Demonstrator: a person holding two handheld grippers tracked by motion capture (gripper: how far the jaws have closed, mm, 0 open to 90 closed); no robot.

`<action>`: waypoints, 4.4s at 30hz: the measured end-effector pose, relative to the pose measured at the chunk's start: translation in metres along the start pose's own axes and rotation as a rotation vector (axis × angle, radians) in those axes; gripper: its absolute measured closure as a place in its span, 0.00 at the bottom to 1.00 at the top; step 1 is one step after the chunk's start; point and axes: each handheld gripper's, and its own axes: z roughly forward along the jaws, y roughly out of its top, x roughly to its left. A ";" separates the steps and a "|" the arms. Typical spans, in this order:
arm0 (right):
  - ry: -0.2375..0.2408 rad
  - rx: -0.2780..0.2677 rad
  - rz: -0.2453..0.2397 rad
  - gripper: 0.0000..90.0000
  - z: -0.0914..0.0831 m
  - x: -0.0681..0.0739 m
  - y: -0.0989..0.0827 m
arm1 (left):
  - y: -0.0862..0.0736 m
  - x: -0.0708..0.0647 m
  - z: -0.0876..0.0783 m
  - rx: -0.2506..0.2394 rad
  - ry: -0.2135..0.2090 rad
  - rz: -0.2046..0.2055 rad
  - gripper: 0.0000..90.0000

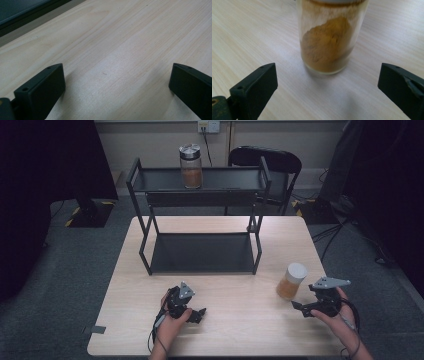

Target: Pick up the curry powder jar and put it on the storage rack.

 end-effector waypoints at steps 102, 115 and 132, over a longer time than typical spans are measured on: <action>0.296 -0.189 -0.145 0.39 0.057 0.040 0.179 | 0.000 0.000 0.000 0.000 0.000 0.000 0.00; 0.274 -0.196 -0.169 0.39 0.045 0.042 0.224 | 0.000 0.000 0.000 -0.001 0.000 -0.001 0.00; 0.266 -0.223 -0.146 0.39 0.028 0.037 0.268 | 0.000 0.000 0.000 0.001 0.000 0.000 0.00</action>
